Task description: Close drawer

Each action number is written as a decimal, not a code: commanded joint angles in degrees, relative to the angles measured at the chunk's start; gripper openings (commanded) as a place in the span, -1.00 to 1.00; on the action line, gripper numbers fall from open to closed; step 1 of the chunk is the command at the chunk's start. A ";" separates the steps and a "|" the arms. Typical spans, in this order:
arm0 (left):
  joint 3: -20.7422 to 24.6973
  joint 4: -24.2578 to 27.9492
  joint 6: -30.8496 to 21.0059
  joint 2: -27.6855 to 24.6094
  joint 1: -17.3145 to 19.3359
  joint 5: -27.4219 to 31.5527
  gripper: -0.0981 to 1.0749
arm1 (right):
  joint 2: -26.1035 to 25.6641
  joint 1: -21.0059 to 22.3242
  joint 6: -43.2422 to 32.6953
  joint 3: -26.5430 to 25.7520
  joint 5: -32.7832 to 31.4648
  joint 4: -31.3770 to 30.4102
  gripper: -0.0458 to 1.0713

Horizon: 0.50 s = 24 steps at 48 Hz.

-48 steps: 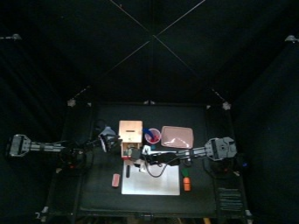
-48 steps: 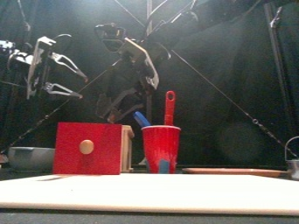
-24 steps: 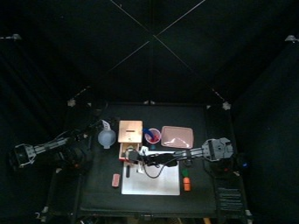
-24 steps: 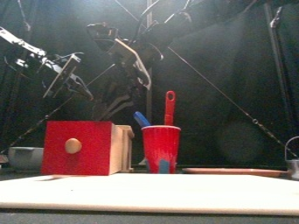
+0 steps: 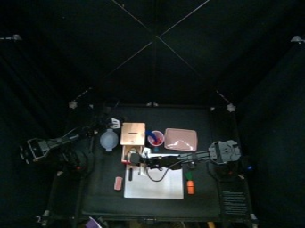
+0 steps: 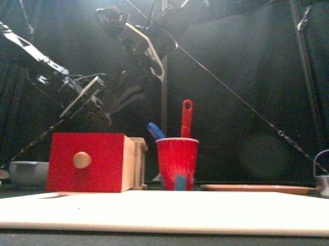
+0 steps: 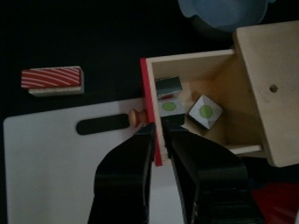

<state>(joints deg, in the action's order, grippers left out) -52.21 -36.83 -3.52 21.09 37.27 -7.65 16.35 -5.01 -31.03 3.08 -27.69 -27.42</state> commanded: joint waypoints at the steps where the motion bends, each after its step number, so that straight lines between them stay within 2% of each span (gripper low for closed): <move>1: 3.60 0.18 0.18 -3.16 0.79 0.44 -0.13 | -0.35 -0.62 -0.09 -2.02 0.62 0.44 0.11; 14: 8.70 -0.35 0.09 -12.39 2.11 4.39 -0.13 | 4.22 -1.49 0.09 -4.66 0.53 1.85 0.09; 24: 9.67 -1.05 0.00 -16.00 2.11 7.21 -0.13 | 5.80 -1.14 -0.26 -4.92 -0.88 1.93 0.09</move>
<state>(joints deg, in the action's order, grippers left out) -44.03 -37.53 -3.52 5.54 39.20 -0.97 23.47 -6.50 -31.20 -0.35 -28.48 -25.58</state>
